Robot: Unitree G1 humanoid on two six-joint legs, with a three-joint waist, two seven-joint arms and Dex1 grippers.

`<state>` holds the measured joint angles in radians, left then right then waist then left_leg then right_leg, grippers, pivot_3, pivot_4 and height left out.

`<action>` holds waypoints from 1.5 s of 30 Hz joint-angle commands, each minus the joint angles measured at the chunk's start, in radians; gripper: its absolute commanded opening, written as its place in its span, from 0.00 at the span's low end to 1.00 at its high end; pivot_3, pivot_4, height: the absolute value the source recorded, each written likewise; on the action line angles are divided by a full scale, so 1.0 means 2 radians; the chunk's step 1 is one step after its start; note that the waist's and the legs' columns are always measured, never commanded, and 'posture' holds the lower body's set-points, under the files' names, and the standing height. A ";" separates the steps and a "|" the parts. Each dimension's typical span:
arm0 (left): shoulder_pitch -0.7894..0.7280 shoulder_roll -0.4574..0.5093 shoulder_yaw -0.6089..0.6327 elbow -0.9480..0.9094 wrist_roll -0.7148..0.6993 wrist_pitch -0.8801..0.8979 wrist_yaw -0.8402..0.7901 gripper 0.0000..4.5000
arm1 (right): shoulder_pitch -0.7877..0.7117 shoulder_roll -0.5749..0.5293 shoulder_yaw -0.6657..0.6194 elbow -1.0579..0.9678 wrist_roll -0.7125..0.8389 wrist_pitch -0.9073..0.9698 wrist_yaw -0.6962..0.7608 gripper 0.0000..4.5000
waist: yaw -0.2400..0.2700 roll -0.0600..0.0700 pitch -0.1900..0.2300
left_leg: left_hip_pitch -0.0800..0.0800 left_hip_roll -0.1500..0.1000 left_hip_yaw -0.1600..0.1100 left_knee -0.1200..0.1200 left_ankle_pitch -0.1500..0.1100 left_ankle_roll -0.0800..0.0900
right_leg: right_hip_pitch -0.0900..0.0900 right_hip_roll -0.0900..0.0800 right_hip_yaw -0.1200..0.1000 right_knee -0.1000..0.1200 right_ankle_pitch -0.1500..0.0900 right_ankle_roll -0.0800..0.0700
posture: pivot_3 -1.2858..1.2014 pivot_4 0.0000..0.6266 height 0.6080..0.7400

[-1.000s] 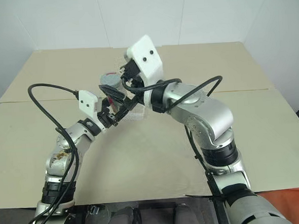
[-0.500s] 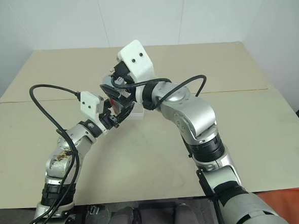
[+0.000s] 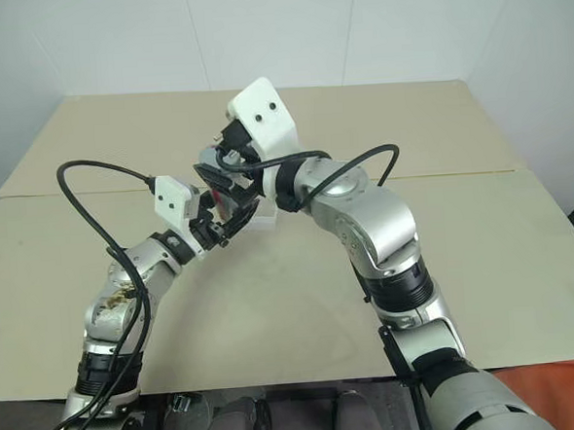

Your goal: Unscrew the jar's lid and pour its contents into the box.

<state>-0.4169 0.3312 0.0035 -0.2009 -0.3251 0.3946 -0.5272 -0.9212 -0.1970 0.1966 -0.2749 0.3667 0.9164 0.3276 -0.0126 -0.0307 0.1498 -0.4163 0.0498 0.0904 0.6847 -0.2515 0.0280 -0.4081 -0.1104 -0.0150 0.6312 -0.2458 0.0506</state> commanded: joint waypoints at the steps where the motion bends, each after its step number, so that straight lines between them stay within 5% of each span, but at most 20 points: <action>1: 0.000 0.009 0.020 -0.022 -0.016 -0.003 -0.007 0.62 | 0.001 -0.010 -0.018 -0.027 -0.003 -0.003 0.002 0.99 | 0.000 0.000 0.000 | 0.000 0.000 0.000 0.000 0.000 0.000 | 0.000 0.000 0.000 0.000 0.000 0.000 | 0.52 0.24 1.00; 23: 0.009 0.024 0.026 -0.023 -0.036 -0.008 -0.022 0.62 | 0.012 -0.025 -0.030 -0.079 0.037 0.002 0.040 0.99 | 0.000 0.000 0.000 | 0.000 0.000 0.000 0.000 0.000 0.000 | 0.000 0.000 0.000 0.000 0.000 0.000 | 0.52 0.24 1.00; 45: 0.006 0.015 0.010 -0.016 -0.032 -0.021 -0.030 0.62 | -0.015 0.008 -0.014 -0.014 0.001 -0.014 0.030 0.99 | 0.000 0.000 0.000 | 0.000 0.000 0.000 0.000 0.000 0.000 | 0.000 0.000 0.000 0.000 0.000 0.000 | 0.52 0.24 1.00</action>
<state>-0.3906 0.3655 0.0203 -0.2091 -0.3861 0.3751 -0.5830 -0.9295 -0.1831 0.1827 -0.2841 0.3751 0.9178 0.3911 -0.0125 -0.0307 0.1498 -0.4163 0.0498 0.0903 0.6846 -0.2515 0.0280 -0.4082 -0.1104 -0.0150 0.6306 -0.2458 0.0506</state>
